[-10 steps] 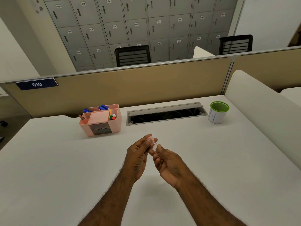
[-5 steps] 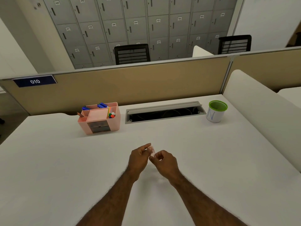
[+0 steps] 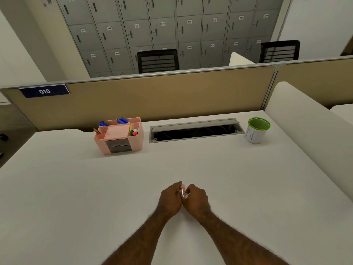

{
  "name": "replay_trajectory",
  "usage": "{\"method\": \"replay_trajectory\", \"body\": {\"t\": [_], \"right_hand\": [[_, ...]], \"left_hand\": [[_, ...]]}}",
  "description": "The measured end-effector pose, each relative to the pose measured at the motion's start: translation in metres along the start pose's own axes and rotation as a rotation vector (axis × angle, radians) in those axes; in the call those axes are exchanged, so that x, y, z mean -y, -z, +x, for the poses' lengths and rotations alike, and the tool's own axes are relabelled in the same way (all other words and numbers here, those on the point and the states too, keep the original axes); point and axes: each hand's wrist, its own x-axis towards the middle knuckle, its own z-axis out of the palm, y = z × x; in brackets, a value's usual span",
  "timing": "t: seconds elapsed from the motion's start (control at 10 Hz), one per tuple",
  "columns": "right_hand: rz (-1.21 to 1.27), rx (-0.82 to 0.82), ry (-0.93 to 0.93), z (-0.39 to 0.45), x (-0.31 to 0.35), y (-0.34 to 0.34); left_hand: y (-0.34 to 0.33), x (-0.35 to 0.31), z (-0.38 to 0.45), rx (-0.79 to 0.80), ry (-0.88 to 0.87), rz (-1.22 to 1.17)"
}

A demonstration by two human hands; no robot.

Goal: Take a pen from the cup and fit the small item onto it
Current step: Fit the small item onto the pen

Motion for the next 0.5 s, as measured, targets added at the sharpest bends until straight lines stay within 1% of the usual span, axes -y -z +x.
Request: {"method": "replay_trajectory", "body": {"t": [0.3,0.4,0.5], "right_hand": [[-0.067,0.031,-0.013,0.013,-0.001,0.024],[-0.100,-0.002,0.012,0.031,0.006,0.041],[-0.144,-0.025,0.093,0.053,0.022,0.063]], "left_hand": [[0.016,0.003,0.012,0.062,0.129,0.093],[0.036,0.003,0.025,0.084,0.142,0.186],[0.061,-0.003,0.039,0.066,0.097,0.282]]}}
